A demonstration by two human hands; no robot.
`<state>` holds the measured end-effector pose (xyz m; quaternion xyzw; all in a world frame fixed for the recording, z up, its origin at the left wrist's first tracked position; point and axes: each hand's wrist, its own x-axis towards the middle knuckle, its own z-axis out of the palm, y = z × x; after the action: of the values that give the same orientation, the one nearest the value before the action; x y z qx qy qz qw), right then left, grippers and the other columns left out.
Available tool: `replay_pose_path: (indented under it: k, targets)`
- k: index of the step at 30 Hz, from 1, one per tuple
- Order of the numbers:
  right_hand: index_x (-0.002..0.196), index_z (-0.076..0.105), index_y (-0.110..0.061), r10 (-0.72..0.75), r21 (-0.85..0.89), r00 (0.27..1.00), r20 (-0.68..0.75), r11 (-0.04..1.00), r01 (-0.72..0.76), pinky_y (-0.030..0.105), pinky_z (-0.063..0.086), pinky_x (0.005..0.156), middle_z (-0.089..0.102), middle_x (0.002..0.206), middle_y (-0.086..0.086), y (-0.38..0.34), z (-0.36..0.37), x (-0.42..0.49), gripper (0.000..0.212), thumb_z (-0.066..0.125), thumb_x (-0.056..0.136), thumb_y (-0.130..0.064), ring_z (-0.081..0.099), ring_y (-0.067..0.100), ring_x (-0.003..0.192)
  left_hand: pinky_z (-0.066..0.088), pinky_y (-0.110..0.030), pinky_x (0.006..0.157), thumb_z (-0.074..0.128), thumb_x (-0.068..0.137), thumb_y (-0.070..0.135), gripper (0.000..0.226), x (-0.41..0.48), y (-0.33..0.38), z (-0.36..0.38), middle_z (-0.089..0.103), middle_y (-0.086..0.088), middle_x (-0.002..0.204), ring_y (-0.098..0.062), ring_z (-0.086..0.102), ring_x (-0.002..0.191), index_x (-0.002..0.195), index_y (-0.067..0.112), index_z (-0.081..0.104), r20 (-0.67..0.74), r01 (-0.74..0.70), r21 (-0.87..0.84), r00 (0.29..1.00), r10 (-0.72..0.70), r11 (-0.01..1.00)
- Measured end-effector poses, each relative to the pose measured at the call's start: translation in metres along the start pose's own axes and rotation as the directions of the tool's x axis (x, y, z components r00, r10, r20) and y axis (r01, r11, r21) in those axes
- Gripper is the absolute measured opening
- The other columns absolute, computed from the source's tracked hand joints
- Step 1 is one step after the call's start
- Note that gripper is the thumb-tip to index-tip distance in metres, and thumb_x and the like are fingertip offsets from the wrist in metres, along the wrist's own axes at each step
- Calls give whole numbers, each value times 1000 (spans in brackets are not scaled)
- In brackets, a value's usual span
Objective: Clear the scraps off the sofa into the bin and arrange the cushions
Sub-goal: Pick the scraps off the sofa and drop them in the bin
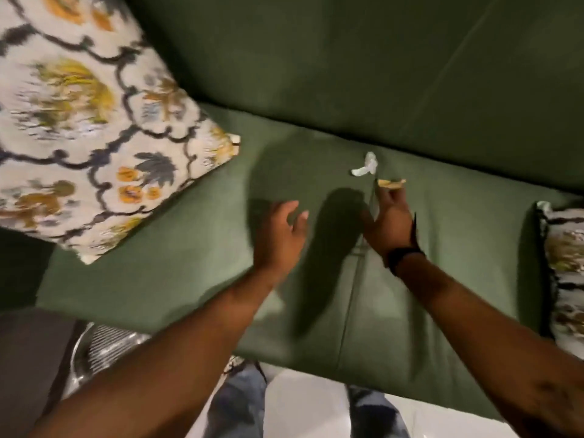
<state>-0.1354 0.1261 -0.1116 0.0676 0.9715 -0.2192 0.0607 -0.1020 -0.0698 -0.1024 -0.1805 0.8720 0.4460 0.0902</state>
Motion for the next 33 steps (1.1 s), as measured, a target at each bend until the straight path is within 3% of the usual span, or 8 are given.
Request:
replay_pose_path:
  k: [7, 11, 15, 19, 22, 27, 30, 33]
  targets:
    - [125, 56, -14, -29, -39, 999, 42, 999, 31, 52, 48, 96, 48, 127, 20, 78, 0, 81, 33, 53, 94, -23, 54, 40, 108, 49, -41, 101, 68, 90, 30, 48, 102, 70, 117, 57, -19, 132, -34, 60, 118, 132, 8, 59, 143, -174, 195, 979, 147, 965]
    - [93, 66, -7, -57, 15, 998, 3, 998, 57, 38, 50, 80, 57, 106, 23, 74, 3, 90, 16, 55, 91, -17, 57, 41, 93, 54, -39, 90, 70, 85, 20, 18, 121, 76, 134, 62, -18, 114, -34, 65, 98, 100, 10, 73, 137, -191, 211, 977, 164, 959]
    - [93, 69, -10, 3, 103, 1000, -2, 995, -2, 50, 53, 82, 58, 104, 19, 67, -5, 67, 17, 54, 93, -15, 59, 38, 90, 39, -24, 108, 58, 88, 3, 19, 107, 67, 126, 74, -12, 106, -26, 67, 106, 78, 11, 72, 141, -160, 90, 979, 147, 983]
    - [91, 70, -6, 38, 208, 999, 29, 977, -43, 36, 50, 78, 59, 98, 19, 28, -7, 5, 12, 58, 89, -4, 60, 34, 84, 52, -29, 96, 63, 89, 6, 13, 47, 38, 83, 71, -11, 105, -21, 67, 100, 90, 8, 75, -64, -136, -43, 989, 133, 990]
    - [86, 71, -3, -79, 280, 992, 94, 959, 50, 18, 36, 66, 61, 89, 21, -28, 11, -55, 7, 66, 84, 1, 60, 29, 74, 52, -21, 90, 67, 89, 4, 6, -17, -17, 28, 62, -4, 99, -10, 64, 89, 85, 6, 71, -294, -136, -140, 952, 90, 981]
    - [83, 65, -11, -407, 428, 872, 271, 862, 270, 12, 48, 72, 60, 89, 6, -149, 87, -167, 16, 57, 90, 0, 61, 7, 77, 51, -21, 80, 72, 85, 3, 22, -125, -158, -86, 59, 1, 90, -17, 62, 81, 83, 24, 66, -608, 132, -140, 771, -190, 981]
    - [70, 66, -11, -551, 440, 738, 391, 816, 375, 40, 52, 72, 65, 78, 14, -218, 136, -225, 22, 55, 89, -7, 62, 31, 78, 56, -33, 80, 71, 86, 12, 11, -159, -234, -139, 66, -4, 87, -29, 65, 78, 79, 20, 70, -659, 435, -119, 637, -399, 892]
    - [90, 68, -9, -556, 353, 678, 481, 830, 431, 40, 47, 80, 66, 99, 18, -271, 187, -261, 12, 56, 89, -10, 64, 36, 87, 56, -42, 80, 70, 87, 13, 9, -170, -299, -167, 72, -13, 88, -36, 70, 85, 78, 15, 71, -590, 598, -201, 559, -583, 776]
